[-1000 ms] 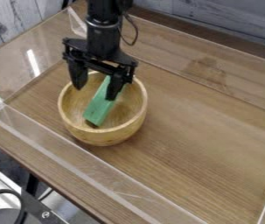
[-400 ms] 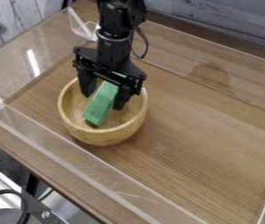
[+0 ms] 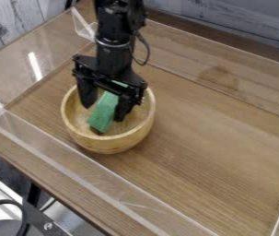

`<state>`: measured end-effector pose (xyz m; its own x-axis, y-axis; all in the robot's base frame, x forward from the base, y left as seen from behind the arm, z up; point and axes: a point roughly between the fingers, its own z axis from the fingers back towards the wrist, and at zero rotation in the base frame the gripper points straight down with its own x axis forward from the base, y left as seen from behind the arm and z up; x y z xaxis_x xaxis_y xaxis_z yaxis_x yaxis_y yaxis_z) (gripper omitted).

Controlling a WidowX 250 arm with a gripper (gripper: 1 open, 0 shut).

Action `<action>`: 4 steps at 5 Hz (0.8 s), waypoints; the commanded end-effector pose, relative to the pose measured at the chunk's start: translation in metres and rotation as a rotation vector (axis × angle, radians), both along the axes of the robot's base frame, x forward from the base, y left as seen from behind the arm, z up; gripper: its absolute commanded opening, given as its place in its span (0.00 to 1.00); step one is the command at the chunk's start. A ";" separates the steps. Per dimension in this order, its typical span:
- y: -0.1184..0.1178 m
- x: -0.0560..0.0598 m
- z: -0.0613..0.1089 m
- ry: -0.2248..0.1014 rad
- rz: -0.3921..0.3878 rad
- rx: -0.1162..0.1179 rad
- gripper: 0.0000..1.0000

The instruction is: Remove the green block from inside the brown bowl and put it on the table

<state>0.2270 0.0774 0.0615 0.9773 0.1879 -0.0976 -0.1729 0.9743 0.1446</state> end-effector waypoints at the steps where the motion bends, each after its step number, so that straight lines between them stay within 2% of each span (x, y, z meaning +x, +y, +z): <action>1: 0.003 0.007 0.009 -0.054 0.031 -0.005 1.00; 2: 0.004 0.011 0.009 -0.066 0.056 -0.017 1.00; 4: -0.003 0.019 0.020 -0.060 -0.007 -0.016 1.00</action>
<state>0.2361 0.0721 0.0691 0.9785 0.1819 -0.0970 -0.1704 0.9785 0.1159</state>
